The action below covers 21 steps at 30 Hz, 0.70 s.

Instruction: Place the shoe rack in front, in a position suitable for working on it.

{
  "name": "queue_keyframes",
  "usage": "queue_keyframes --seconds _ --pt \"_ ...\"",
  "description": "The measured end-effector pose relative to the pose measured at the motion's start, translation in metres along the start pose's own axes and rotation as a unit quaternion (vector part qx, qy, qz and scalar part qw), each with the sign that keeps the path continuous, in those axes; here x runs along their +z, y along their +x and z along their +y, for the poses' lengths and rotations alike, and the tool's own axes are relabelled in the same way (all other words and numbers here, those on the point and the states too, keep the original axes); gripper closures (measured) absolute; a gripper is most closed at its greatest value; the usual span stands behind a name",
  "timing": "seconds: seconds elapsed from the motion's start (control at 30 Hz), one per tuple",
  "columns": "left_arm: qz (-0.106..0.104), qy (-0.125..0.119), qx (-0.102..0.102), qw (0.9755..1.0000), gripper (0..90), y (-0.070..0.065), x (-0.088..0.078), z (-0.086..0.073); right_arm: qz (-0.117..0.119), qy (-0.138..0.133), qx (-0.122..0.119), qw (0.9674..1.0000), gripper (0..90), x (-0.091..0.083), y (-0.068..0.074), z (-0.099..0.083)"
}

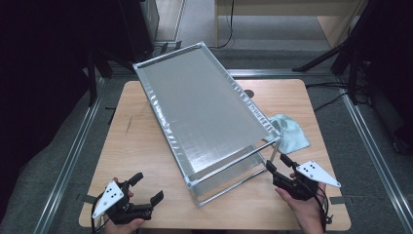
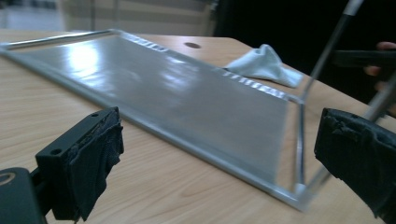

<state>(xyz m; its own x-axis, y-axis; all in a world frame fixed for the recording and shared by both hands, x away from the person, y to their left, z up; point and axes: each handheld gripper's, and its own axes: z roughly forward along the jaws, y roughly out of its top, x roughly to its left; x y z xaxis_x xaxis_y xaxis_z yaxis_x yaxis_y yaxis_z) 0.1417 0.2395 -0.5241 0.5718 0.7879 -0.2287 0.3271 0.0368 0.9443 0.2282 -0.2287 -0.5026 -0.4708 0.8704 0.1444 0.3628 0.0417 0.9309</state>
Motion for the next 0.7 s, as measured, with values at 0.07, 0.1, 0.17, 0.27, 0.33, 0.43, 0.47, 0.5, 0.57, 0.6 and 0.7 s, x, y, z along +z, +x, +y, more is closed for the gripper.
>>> queue_keyframes --seconds 0.07,0.1,0.17,0.27,0.33,0.43,0.47,0.5,0.57,0.6,0.7 --pt "-0.013 0.005 0.007 0.9999 1.0 -0.006 0.004 -0.001 -0.004 0.002 0.002 1.0 49.1 0.005 0.001 0.0" --pt "-0.02 0.009 0.01 0.9997 1.0 -0.009 0.006 -0.002 -0.013 0.002 0.005 0.9999 51.7 0.006 0.001 0.0" --pt "-0.034 0.015 0.019 0.9991 1.0 -0.016 0.01 -0.003 -0.029 0.001 0.022 0.9994 59.7 0.009 -0.002 0.001" --pt "-0.047 0.023 0.03 0.9982 1.1 -0.027 0.016 -0.005 -0.032 0.004 0.037 0.9988 76.3 0.018 -0.005 -0.002" --pt "-0.05 0.029 0.034 0.9977 1.1 -0.032 0.019 -0.006 -0.034 0.005 0.031 0.9989 77.3 0.019 -0.004 -0.002" --pt "-0.056 0.032 0.038 0.9972 1.1 -0.037 0.021 -0.007 -0.037 0.005 0.026 0.999 77.9 0.022 0.001 -0.002" --pt "-0.055 0.031 0.039 0.9973 2.9 -0.038 0.021 -0.007 -0.04 0.005 0.025 0.9989 78.1 0.022 0.003 -0.002" --pt "-0.051 0.026 0.043 0.9974 10.0 -0.039 0.02 -0.007 -0.041 0.005 0.019 0.9989 78.3 0.025 0.008 -0.002" --pt "-0.047 0.014 0.045 0.9978 20.5 -0.041 0.017 -0.006 -0.038 0.006 0.018 0.9991 78.2 0.026 0.01 -0.002" --pt "-0.048 0.01 0.047 0.9977 20.5 -0.041 0.016 -0.006 -0.036 0.006 0.017 0.9992 78.2 0.027 0.012 -0.002" --pt "-0.049 0.01 0.061 0.9969 46.4 -0.042 0.014 -0.007 -0.025 0.008 0.014 0.9995 78.1 0.033 0.02 -0.002"
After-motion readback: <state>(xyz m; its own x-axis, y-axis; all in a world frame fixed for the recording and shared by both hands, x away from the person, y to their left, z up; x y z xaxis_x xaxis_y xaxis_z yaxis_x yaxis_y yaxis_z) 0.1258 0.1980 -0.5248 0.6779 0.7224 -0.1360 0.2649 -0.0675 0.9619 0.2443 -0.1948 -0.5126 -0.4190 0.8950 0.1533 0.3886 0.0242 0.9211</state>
